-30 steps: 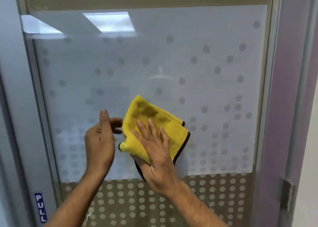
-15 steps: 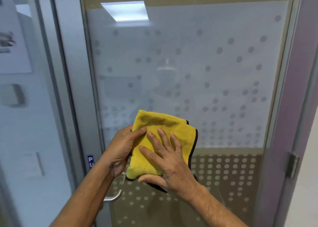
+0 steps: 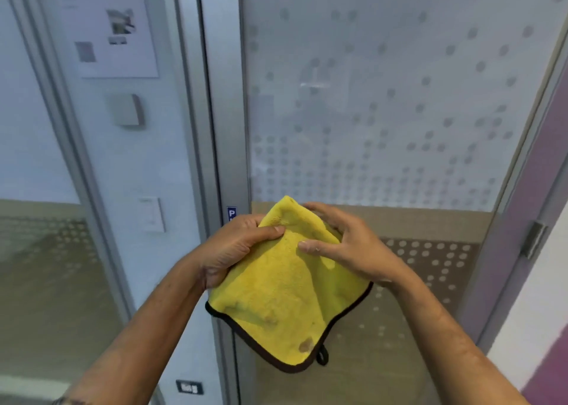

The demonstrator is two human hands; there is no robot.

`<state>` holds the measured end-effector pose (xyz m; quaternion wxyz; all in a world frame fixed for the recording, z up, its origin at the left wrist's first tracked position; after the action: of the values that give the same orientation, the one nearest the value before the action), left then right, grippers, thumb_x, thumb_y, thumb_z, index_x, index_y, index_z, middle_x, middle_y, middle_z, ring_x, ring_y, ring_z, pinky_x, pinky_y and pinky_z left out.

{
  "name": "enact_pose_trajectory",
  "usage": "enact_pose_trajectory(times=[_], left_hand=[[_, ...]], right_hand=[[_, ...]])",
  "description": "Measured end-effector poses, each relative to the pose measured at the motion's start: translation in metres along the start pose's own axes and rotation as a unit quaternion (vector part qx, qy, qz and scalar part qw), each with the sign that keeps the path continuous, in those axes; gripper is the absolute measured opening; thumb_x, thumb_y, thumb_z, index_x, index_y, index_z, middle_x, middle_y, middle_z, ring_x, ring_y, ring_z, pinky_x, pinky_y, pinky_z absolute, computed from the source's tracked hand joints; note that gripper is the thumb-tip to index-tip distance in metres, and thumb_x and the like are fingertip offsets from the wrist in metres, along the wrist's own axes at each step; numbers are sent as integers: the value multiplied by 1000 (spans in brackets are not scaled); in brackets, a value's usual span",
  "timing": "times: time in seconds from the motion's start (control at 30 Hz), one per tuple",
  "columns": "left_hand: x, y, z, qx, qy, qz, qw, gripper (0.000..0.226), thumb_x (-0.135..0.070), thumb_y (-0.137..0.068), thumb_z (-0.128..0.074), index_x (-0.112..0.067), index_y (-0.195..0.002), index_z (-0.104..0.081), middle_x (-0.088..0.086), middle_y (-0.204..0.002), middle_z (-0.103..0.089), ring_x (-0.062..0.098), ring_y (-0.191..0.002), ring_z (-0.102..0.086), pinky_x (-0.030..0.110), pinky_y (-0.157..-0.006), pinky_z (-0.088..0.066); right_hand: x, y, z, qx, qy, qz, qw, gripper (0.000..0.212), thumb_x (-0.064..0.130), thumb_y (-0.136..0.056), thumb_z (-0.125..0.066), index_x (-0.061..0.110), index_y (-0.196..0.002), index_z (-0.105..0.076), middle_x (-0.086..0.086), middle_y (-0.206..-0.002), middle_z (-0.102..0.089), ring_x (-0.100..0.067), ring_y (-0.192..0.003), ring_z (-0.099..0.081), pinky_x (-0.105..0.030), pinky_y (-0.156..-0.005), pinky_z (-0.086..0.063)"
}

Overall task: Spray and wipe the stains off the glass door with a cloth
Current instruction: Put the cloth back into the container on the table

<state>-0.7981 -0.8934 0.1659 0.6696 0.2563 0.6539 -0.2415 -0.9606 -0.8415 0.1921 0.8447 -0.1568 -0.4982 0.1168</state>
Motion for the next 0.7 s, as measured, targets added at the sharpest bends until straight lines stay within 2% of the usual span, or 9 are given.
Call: enact_pose_trajectory(times=[0.1, 0.17, 0.23, 0.4, 0.5, 0.63, 0.7], left_hand=[[0, 32, 7, -18, -12, 0, 1000, 31, -30, -97, -70, -10, -119, -75, 24, -124, -75, 42, -112, -71, 55, -103, -55], [1, 53, 11, -39, -20, -3, 999, 37, -33, -94, -75, -7, -120, -74, 24, -124, -75, 43, -112, -71, 55, -102, -55], [3, 75, 13, -64, -30, -6, 997, 46, -36, -90, -76, -4, -122, -71, 25, -124, -75, 46, -115, -71, 54, -100, -56], [14, 136, 1, -102, -44, -10, 994, 38, -38, -90, -75, -12, -117, -76, 21, -119, -78, 35, -103, -76, 47, -92, -59], [30, 180, -5, -133, -35, -1, 991, 38, -38, -89, -76, -11, -116, -76, 21, -119, -78, 33, -101, -75, 45, -91, -59], [53, 244, -7, -188, -16, 20, 982, 46, -38, -88, -77, -6, -121, -74, 22, -124, -76, 32, -106, -75, 43, -95, -60], [66, 276, -2, -208, -6, 38, 977, 50, -42, -88, -77, -8, -125, -74, 20, -129, -75, 33, -116, -73, 42, -101, -59]], right_hand=[[10, 16, -13, -19, -52, 22, 998, 62, 42, -76, -91, 38, -130, -63, 7, -126, -74, -12, -120, -70, -50, -108, -54], [16, 31, -16, -51, -85, 47, 994, 48, 42, -75, -92, 33, -115, -66, 4, -120, -74, -15, -119, -70, -53, -109, -53], [20, 45, -25, -45, -101, 55, 992, 40, 45, -74, -91, 28, -103, -69, 3, -110, -76, -17, -114, -71, -55, -108, -53], [34, 83, -57, 42, -130, 41, 990, 43, 58, -72, -88, 24, -92, -73, 6, -94, -79, -9, -92, -74, -40, -89, -59], [45, 107, -79, 93, -160, 36, 982, 31, 45, -81, -84, 17, -89, -73, 4, -88, -77, -13, -88, -71, -39, -86, -56], [69, 137, -115, 153, -226, 24, 962, 9, 18, -92, -77, 16, -86, -71, 2, -81, -73, -12, -79, -65, -30, -79, -51], [82, 149, -131, 164, -271, 10, 949, 9, 19, -89, -77, 14, -86, -71, -5, -81, -72, -18, -80, -63, -36, -81, -49]])
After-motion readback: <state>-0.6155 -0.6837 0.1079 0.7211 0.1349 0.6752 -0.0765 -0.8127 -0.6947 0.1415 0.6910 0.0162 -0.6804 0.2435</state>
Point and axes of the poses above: each hand's wrist, its own y-axis away from the middle knuckle, its own z-axis out of the back of the hand, x = y × z, the point moved 10 cm from there along -y, towards the middle knuckle
